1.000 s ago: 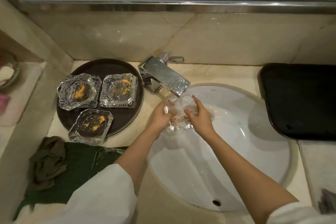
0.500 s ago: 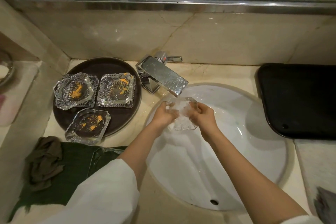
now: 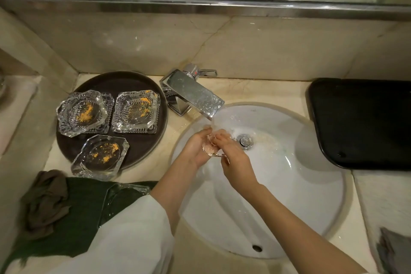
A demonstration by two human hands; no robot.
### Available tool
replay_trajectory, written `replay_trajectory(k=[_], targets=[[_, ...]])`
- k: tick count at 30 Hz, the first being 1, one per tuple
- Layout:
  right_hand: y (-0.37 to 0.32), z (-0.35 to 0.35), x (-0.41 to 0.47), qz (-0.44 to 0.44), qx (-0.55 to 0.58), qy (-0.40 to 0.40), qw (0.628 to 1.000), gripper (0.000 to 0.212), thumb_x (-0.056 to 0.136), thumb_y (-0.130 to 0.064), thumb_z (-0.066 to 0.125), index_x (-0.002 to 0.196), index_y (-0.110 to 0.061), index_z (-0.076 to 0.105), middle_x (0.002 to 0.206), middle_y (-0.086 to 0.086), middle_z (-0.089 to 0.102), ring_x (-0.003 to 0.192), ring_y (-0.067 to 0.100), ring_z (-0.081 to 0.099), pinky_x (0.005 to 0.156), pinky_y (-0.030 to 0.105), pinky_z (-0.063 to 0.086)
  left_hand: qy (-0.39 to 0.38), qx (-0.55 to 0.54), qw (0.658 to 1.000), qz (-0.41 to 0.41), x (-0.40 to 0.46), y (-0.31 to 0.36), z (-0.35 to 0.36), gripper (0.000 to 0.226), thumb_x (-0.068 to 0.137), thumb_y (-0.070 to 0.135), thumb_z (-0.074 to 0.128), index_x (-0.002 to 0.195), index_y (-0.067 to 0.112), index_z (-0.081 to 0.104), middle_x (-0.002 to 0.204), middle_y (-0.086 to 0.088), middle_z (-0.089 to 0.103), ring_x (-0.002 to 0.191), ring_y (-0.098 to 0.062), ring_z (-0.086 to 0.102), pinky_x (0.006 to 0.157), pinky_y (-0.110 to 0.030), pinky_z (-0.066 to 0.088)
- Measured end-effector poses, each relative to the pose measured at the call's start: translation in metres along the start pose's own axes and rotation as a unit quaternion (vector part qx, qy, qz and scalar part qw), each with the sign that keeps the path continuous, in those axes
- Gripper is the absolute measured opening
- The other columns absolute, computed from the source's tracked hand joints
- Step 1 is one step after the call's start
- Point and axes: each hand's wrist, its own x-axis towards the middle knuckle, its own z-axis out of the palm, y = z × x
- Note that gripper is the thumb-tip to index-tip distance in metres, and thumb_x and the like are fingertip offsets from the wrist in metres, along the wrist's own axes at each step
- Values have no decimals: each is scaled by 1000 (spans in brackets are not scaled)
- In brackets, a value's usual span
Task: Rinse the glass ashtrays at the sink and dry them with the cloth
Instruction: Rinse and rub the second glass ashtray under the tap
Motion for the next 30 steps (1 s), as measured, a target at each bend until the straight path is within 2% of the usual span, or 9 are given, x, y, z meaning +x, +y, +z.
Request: replay_trajectory(k=[4,7,10,13,15,18,22,25,30], targets=[[5,-8,-7,-17,-34,-134,990,71,73,3,46,141,-11,36,145,8,40,139,22,24,112,44,23,8,38,999,33,8,-7,-7,54,97,14,43,147,5,24,114,-19,61,77,-25,71,66,-36,59],[10,-8,-1,72,-11,-188,979,71,81,-37,27,149,-18,15,156,-7,7,143,14,-2,117,40,8,5,13,997,78,10,-10,-13,52,97,10,46,145,4,27,105,-16,65,78,-20,71,70,-33,56],[9,-3,16,163,31,-152,974,64,98,-40,34,149,-17,3,157,-3,-4,145,12,-4,114,24,3,3,43,996,83,6,-13,-15,45,96,19,49,139,7,38,100,-12,71,83,-21,72,73,-34,58],[4,1,29,263,152,-96,948,69,97,-34,44,149,-13,4,157,1,10,144,14,13,109,18,10,42,88,991,95,6,-15,-17,38,94,31,52,124,8,55,82,-4,74,71,-16,71,73,-29,55],[5,3,33,361,273,-60,890,68,93,-34,53,148,-12,18,148,4,34,135,20,35,110,30,27,65,98,987,112,7,-14,-14,37,93,38,51,114,9,61,80,-4,74,70,-16,70,70,-28,55],[8,-2,37,431,438,-48,788,39,91,-26,57,123,-3,54,109,11,67,99,27,65,85,42,53,84,128,979,134,8,-12,-8,45,93,44,47,112,6,62,98,-15,70,84,-27,67,85,-41,54],[13,-25,42,403,620,-67,670,17,92,-11,48,105,-5,57,98,7,71,86,21,69,66,33,55,104,230,949,190,6,-10,-4,32,95,42,46,81,15,54,66,0,52,58,-13,50,55,-22,46],[12,-30,42,380,679,-73,624,25,82,-12,50,104,-3,57,101,8,71,91,19,69,75,30,54,100,296,925,216,3,-12,-5,18,94,29,53,103,14,53,78,2,50,62,-7,46,53,-18,40],[11,-19,36,387,702,-27,597,24,92,-13,42,109,-3,55,100,7,72,93,18,69,86,32,52,83,402,882,229,-6,-20,-4,92,78,18,74,147,21,13,121,0,39,94,-10,51,68,-20,48]])
